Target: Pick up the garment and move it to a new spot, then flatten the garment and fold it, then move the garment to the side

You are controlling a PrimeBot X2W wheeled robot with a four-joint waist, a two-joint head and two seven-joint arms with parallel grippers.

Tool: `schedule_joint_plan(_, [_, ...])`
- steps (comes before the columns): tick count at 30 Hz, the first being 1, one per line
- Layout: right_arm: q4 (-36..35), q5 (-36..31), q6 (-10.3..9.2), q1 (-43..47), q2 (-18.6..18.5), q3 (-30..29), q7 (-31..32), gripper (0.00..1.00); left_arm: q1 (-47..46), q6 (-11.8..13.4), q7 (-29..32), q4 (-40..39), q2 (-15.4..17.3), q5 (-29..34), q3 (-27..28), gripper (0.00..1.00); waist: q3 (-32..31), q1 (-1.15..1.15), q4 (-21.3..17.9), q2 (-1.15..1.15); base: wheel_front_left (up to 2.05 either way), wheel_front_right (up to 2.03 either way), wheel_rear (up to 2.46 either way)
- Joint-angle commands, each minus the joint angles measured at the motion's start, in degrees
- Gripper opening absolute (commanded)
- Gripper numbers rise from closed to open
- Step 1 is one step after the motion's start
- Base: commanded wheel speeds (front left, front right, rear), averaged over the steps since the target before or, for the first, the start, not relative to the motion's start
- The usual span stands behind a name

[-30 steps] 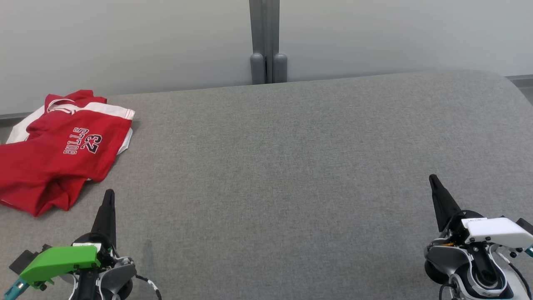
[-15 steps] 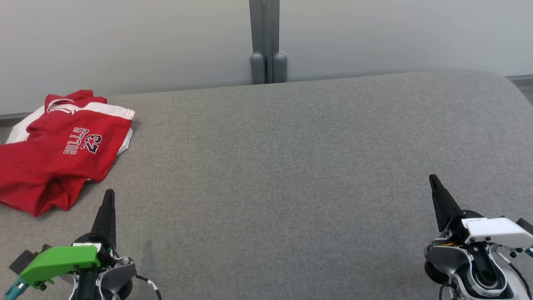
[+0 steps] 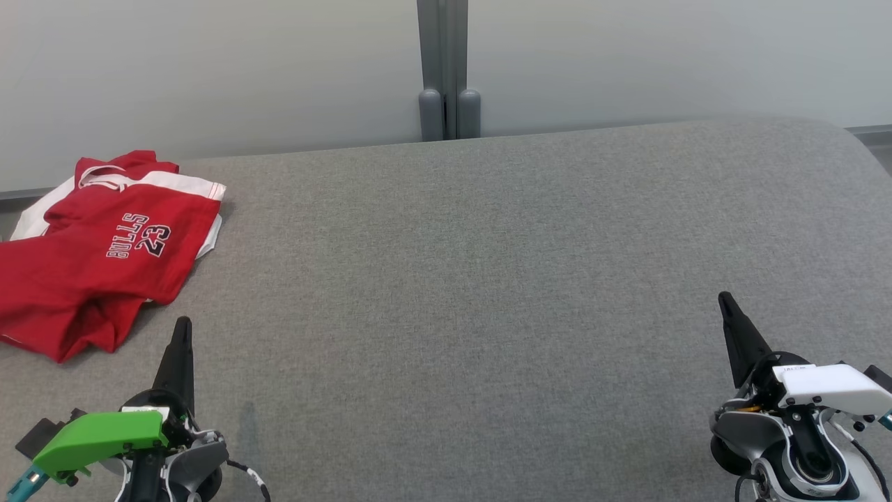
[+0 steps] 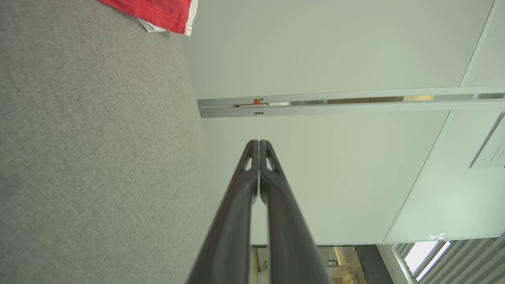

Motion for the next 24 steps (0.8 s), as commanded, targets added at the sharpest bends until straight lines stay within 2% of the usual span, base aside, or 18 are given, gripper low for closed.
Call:
schedule_joint_plan(1, [0.1,-0.3,0.02,-0.7,0.0,-0.2,0.2,0.0,-0.8,-0.3,0.2,-0.1,0.2,-0.2,0.1,0.0,0.0,0.0,0.0,0.0,0.0,0.0,0.0])
schedule_joint_plan(4, [0.1,-0.3,0.02,-0.7,0.0,-0.2,0.2,0.0,-0.8,-0.3,0.2,-0.1,0.2,-0.2,0.1,0.0,0.0,0.0,0.0,0.0,0.0,0.0,0.0])
schedule_joint_plan(5, [0.0,0.0,0.0,0.0,0.0,0.0,0.0,1.0,0.0,0.0,0.0,0.0,0.0,0.0,0.0,1.0,0.0,0.0,0.0,0.0,0.0,0.0,0.0])
schedule_joint_plan(16, [1.0,-1.5,-0.01,2.2,0.8,0.8,-1.9,1.0,1.7,-0.1,-2.2,1.4,-0.4,0.9,-2.5,1.0,0.0,0.0,0.0,0.0,0.0,0.0,0.0])
schedule_joint_plan(24, [0.2,-6.0,-0.01,2.8,0.9,0.1,-3.8,1.0,1.9,0.1,-4.3,0.3,-0.3,5.4,-3.6,1.0,0.0,0.0,0.0,0.0,0.0,0.0,0.0])
